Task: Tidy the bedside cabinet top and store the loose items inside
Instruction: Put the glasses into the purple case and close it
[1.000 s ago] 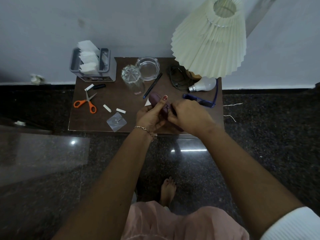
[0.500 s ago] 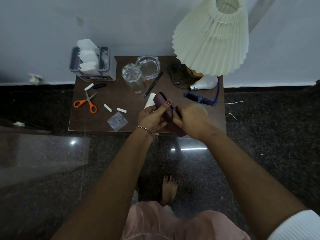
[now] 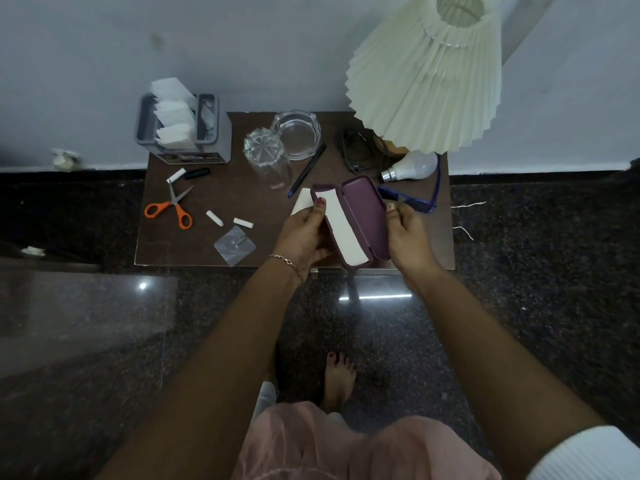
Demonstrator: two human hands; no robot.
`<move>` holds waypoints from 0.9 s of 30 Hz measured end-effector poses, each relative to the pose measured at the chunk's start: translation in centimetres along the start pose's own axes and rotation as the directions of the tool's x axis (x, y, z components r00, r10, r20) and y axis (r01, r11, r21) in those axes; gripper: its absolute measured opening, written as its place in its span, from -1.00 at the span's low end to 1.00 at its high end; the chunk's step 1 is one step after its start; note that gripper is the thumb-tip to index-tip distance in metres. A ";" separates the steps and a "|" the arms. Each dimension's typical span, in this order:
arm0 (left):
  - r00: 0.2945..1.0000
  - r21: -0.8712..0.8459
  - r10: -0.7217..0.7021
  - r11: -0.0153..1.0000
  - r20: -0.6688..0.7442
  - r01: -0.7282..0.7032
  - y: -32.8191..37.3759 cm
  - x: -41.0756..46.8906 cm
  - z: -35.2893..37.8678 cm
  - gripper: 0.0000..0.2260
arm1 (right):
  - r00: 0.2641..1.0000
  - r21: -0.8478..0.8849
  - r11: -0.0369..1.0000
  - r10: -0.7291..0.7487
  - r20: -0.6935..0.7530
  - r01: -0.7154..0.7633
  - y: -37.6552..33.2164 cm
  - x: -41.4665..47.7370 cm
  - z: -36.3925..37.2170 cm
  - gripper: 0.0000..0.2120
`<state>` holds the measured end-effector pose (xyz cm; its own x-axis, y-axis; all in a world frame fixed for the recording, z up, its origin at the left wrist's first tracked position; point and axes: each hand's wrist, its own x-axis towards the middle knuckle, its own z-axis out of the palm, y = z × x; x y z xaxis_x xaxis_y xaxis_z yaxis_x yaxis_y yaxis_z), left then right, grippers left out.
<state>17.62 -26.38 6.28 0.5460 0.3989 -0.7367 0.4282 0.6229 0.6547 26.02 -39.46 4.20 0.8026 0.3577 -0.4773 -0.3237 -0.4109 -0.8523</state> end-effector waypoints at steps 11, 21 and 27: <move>0.996 0.640 0.021 0.767 -0.091 0.043 -4.1 1.3 -1.5 -0.64 | 0.990 -0.332 0.939 -0.119 -0.079 0.087 2.2 -0.4 2.6 -0.67; 0.978 0.625 0.179 0.777 -0.104 -0.076 -4.4 0.1 -0.2 -0.61 | 0.985 -0.376 0.926 -0.099 -0.138 0.041 2.4 0.1 3.1 -0.69; 0.969 0.664 0.217 0.742 -0.117 -0.086 -4.5 -0.1 -0.1 -0.59 | 0.982 -0.389 0.919 -0.129 -0.140 0.066 2.5 0.1 2.7 -0.66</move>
<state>15.56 -29.13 3.38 0.5376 0.6007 -0.5917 0.7494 -0.0188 0.6618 23.92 -38.19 1.42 0.9000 0.2868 -0.3283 -0.0499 -0.6803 -0.7312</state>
